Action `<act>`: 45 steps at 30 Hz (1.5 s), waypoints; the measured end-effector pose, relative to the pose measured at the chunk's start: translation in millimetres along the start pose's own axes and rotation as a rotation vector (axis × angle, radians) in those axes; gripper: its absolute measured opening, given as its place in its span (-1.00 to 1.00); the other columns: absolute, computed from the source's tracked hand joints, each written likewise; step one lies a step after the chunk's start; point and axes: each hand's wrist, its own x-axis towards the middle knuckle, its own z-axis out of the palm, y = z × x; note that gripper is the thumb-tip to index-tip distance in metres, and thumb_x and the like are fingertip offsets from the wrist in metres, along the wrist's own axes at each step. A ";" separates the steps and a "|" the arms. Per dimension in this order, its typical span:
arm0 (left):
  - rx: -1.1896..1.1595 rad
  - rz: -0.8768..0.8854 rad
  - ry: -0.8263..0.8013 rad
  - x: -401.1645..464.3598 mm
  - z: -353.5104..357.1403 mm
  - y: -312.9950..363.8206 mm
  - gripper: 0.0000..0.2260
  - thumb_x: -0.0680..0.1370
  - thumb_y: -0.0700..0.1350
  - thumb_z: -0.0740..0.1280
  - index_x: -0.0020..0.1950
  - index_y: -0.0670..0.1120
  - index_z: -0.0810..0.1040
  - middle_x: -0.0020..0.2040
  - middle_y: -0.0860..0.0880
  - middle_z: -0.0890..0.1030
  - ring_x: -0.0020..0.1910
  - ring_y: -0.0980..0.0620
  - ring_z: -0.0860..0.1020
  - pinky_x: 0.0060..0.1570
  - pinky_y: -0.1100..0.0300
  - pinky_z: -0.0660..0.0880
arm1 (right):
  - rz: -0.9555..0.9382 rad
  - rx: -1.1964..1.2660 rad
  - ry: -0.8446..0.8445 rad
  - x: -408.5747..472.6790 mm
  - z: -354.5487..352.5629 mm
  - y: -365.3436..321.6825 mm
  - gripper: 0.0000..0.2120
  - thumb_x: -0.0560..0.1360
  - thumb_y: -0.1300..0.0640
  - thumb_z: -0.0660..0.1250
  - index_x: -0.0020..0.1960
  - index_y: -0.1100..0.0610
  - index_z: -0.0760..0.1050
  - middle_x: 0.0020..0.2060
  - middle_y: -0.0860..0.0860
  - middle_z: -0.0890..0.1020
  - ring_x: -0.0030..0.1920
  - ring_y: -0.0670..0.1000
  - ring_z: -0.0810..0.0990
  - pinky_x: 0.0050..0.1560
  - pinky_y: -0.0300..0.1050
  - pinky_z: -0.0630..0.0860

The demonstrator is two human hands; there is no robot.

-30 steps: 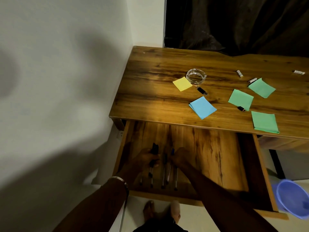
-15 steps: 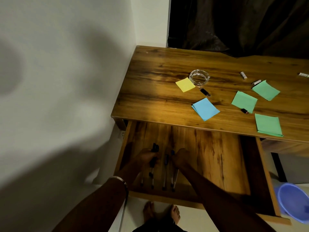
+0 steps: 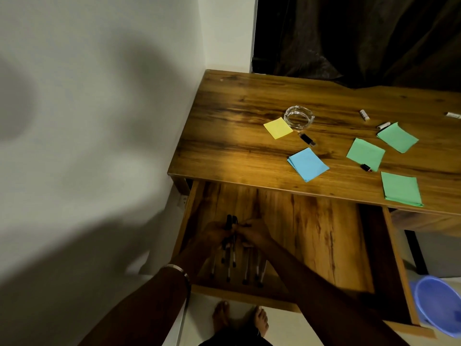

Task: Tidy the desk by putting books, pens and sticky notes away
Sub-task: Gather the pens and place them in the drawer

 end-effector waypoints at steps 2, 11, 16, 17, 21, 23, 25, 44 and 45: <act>-0.009 -0.040 -0.005 -3.3 -3.2 -0.6 -0.86 0.55 -0.26 0.32 0.07 -0.28 0.56 -0.04 -0.18 0.58 -0.19 -0.01 0.59 -0.23 0.16 0.54 | 0.037 0.063 -0.002 -0.4 4.3 -2.9 -0.82 0.48 0.07 0.44 -0.10 0.19 0.58 -0.26 0.04 0.60 -0.28 -0.07 0.59 -0.29 -0.17 0.58; 0.001 0.031 0.082 -10.4 -9.4 -2.9 -0.80 0.59 -0.25 0.27 0.17 -0.29 0.54 -0.18 -0.06 0.55 -0.22 0.06 0.53 -0.26 0.26 0.55 | 0.015 -0.184 0.142 20.1 18.9 13.8 -0.74 0.48 0.11 0.40 -0.09 0.35 0.60 -0.20 0.24 0.66 -0.27 0.14 0.64 -0.20 -0.01 0.61; 0.074 0.074 0.215 -8.5 -11.0 -9.2 -0.85 0.54 -0.20 0.37 -0.24 -0.14 0.56 -0.27 -0.08 0.53 -0.32 0.03 0.50 -0.36 0.22 0.50 | 0.022 -0.309 0.167 28.7 25.0 26.3 -0.72 0.51 0.09 0.37 0.07 0.30 0.56 -0.02 0.24 0.64 -0.05 0.15 0.65 -0.10 -0.07 0.57; 0.100 0.085 0.239 -8.1 -11.2 -11.0 -0.83 0.52 -0.19 0.38 -0.28 -0.13 0.54 -0.27 -0.08 0.54 -0.32 0.02 0.51 -0.35 0.21 0.51 | 0.016 -0.329 0.170 28.2 24.3 26.9 -0.75 0.52 0.10 0.36 0.06 0.28 0.54 0.00 0.25 0.63 -0.05 0.14 0.63 -0.11 -0.06 0.54; 0.233 0.131 0.306 -5.9 -12.2 -14.1 -0.88 0.49 -0.20 0.41 -0.13 -0.27 0.60 -0.14 -0.22 0.62 -0.23 -0.13 0.59 -0.31 0.15 0.53 | -0.004 -0.332 0.170 28.4 22.3 31.0 -0.70 0.51 0.13 0.36 0.12 0.34 0.52 -0.01 0.28 0.62 -0.08 0.15 0.62 -0.16 -0.08 0.52; 0.294 0.143 0.314 -6.1 -12.1 -11.4 -0.79 0.50 -0.18 0.41 -0.02 -0.33 0.59 -0.04 -0.27 0.62 -0.10 -0.21 0.59 -0.23 0.12 0.54 | -0.005 -0.355 0.171 28.2 23.2 30.2 -0.67 0.51 0.08 0.37 0.11 0.33 0.53 -0.03 0.24 0.63 -0.06 0.17 0.63 -0.17 -0.12 0.51; 0.379 0.156 0.311 -3.2 -12.5 -10.7 -0.79 0.51 -0.14 0.39 -0.05 -0.32 0.60 -0.03 -0.26 0.61 -0.04 -0.21 0.59 -0.03 0.01 0.57 | -0.014 -0.385 0.190 27.6 22.8 28.7 -0.64 0.51 0.00 0.35 0.09 0.30 0.54 -0.05 0.20 0.64 -0.05 0.15 0.64 -0.13 -0.09 0.53; 0.764 0.099 0.389 6.7 2.1 -9.5 -0.73 0.58 -0.04 0.27 0.16 -0.21 0.51 0.15 -0.16 0.57 0.11 -0.10 0.55 0.17 0.05 0.50 | -0.143 -0.303 0.247 19.4 -1.4 37.5 -0.76 0.56 0.06 0.28 0.01 0.22 0.61 -0.17 0.15 0.67 -0.17 0.12 0.66 -0.20 -0.06 0.58; 0.783 0.104 0.389 8.1 1.6 -9.8 -0.72 0.56 -0.05 0.30 0.17 -0.20 0.50 0.16 -0.15 0.57 0.12 -0.10 0.55 0.16 0.06 0.51 | -0.143 -0.310 0.245 19.9 -1.5 38.4 -0.75 0.57 0.06 0.28 0.01 0.22 0.61 -0.17 0.14 0.67 -0.17 0.11 0.66 -0.19 -0.05 0.59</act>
